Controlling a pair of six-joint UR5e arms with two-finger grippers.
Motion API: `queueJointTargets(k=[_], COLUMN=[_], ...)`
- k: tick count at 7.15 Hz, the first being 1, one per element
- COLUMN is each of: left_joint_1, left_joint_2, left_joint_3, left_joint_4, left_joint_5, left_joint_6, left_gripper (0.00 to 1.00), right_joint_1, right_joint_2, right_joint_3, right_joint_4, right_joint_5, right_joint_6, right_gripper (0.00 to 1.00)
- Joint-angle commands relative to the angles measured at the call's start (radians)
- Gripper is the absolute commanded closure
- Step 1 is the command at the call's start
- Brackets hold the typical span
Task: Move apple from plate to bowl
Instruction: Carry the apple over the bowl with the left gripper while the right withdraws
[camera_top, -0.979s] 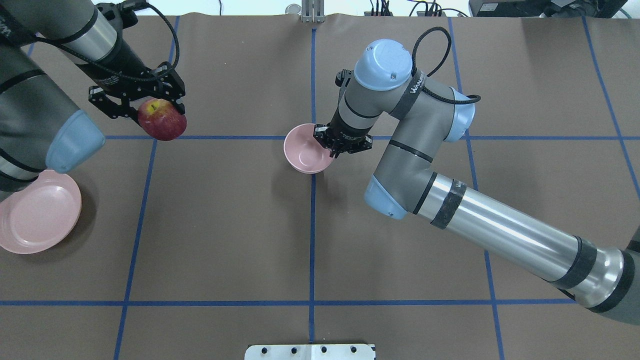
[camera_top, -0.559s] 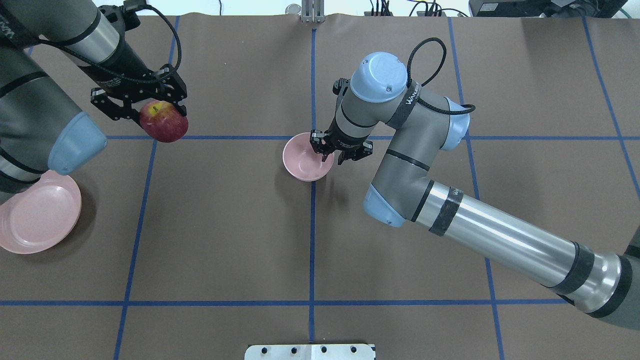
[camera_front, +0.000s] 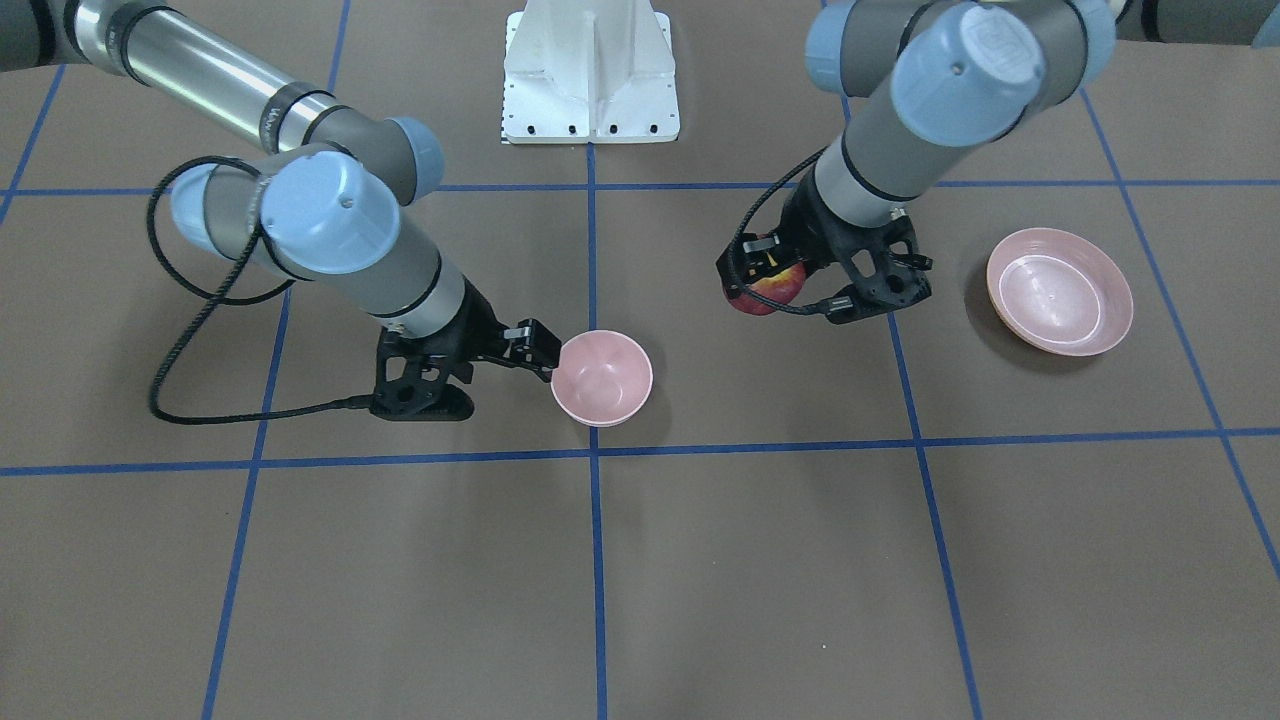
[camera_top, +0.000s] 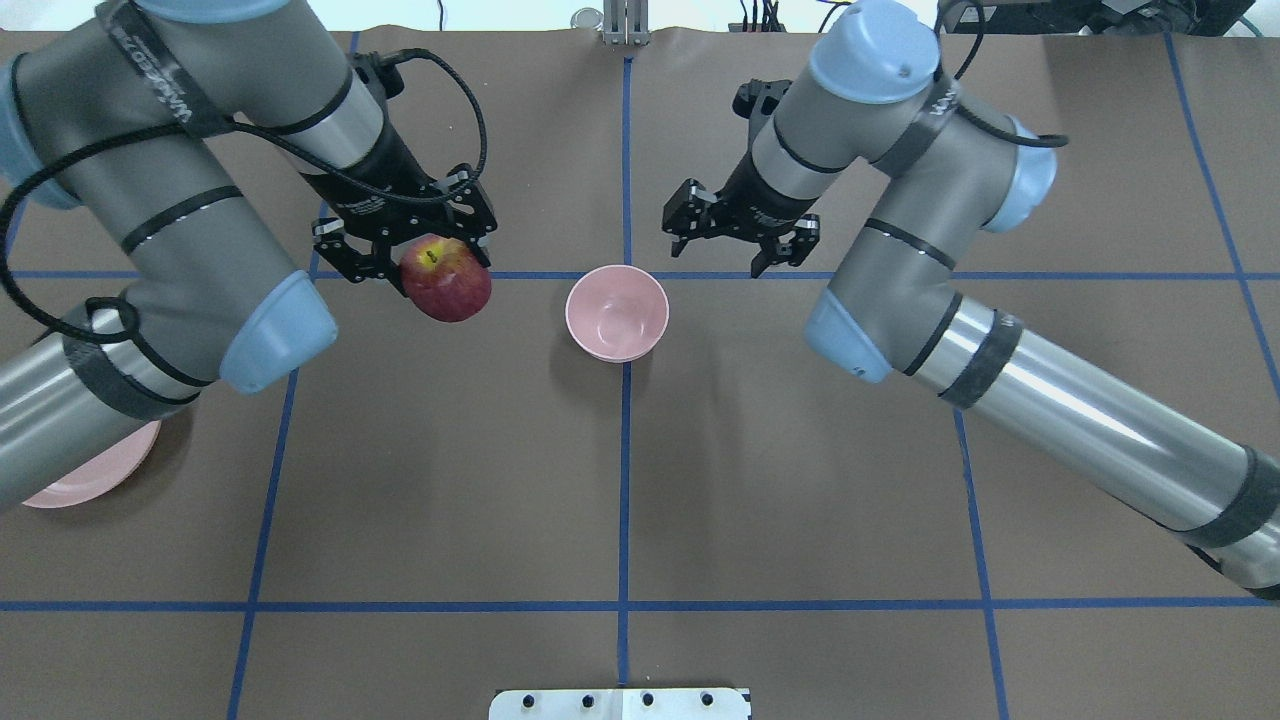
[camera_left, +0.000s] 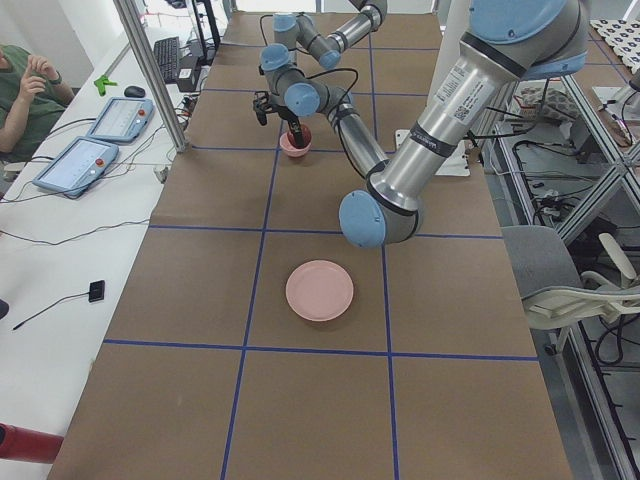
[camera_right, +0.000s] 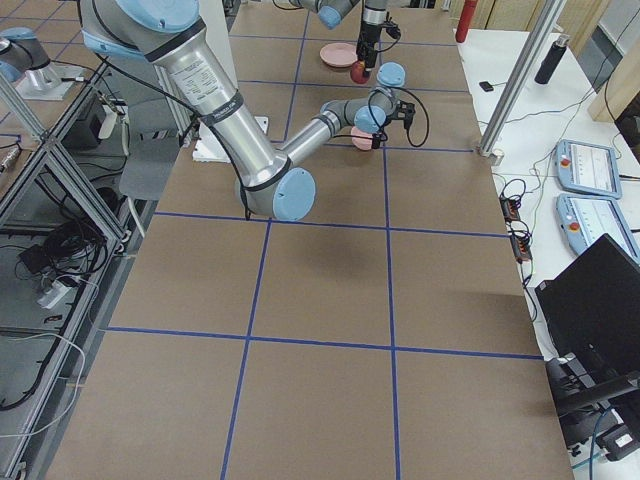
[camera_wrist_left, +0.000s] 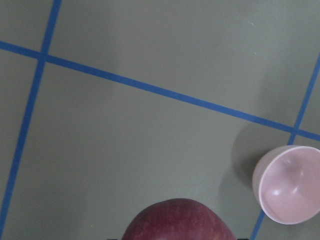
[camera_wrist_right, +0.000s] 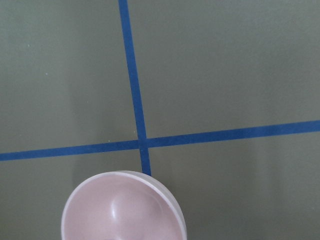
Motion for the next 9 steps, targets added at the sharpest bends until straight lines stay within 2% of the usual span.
queueJointTargets(k=[1, 2, 3, 5, 6, 7, 9], left_joint_1=[0.059, 0.077, 0.099, 0.116, 0.13, 0.159, 0.171], left_joint_2=[-0.145, -0.208, -0.223, -0.225, -0.227, -0.236, -0.25], left_joint_3=[0.226, 0.335, 0.372, 0.417, 0.44, 0.46, 0.494], left_joint_4=[-0.189, -0.256, -0.292, -0.341, -0.367, -0.399, -0.415], left_joint_5=[0.055, 0.104, 0.124, 0.127, 0.15, 0.222, 0.226], left_joint_6=[-0.147, -0.154, -0.154, -0.154, -0.156, -0.156, -0.156], left_gripper=[1.0, 1.0, 1.0, 1.0, 1.0, 1.0, 1.0], right_joint_1=[0.114, 0.125, 0.14, 0.142, 0.139, 0.13, 0.123], right_joint_2=[-0.162, -0.208, -0.22, -0.218, -0.218, -0.215, -0.211], right_joint_3=[0.111, 0.136, 0.143, 0.139, 0.14, 0.14, 0.14], right_joint_4=[-0.007, -0.007, -0.007, -0.007, -0.005, -0.005, -0.004], right_joint_5=[0.035, 0.033, 0.036, 0.027, 0.021, 0.018, 0.013], right_joint_6=[-0.269, -0.307, -0.312, -0.312, -0.312, -0.311, -0.311], right_gripper=[0.0, 0.0, 0.0, 0.0, 0.0, 0.0, 0.0])
